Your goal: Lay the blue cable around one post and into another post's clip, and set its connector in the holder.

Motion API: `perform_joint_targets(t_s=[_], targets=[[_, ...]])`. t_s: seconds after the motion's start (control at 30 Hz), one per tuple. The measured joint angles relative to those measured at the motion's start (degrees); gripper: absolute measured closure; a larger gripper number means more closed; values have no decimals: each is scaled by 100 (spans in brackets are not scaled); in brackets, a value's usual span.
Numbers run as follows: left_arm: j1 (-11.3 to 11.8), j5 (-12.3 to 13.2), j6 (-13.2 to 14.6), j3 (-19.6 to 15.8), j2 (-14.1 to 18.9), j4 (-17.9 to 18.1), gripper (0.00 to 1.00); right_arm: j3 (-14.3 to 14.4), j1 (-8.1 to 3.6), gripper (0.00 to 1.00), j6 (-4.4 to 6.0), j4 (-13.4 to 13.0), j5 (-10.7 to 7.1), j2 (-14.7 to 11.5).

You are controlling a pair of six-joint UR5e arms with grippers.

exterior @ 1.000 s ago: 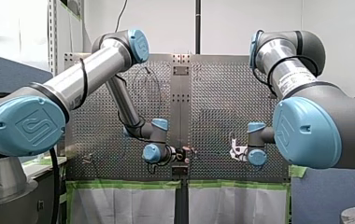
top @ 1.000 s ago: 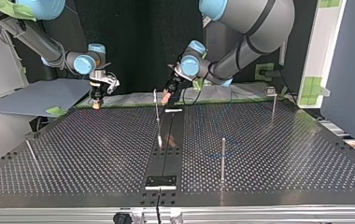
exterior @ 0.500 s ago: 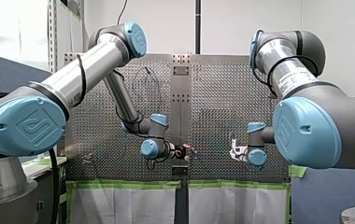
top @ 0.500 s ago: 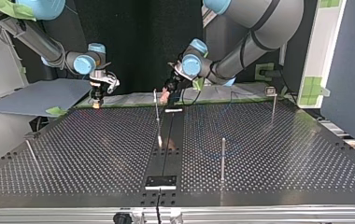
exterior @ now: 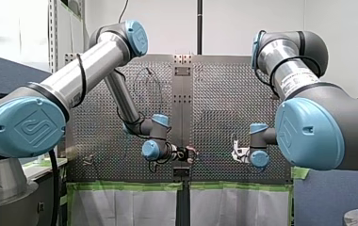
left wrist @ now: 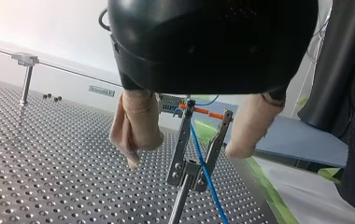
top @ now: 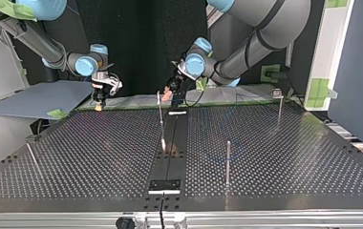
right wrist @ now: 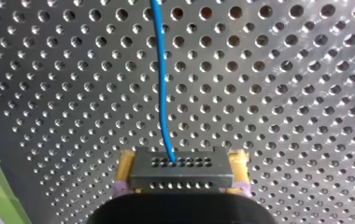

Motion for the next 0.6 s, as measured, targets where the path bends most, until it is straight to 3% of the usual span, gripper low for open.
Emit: perform_joint_targets(t_s=[0.6], targets=[[35,13,-30,-1,2,12,0,0,0,100,29,-10,5,5]])
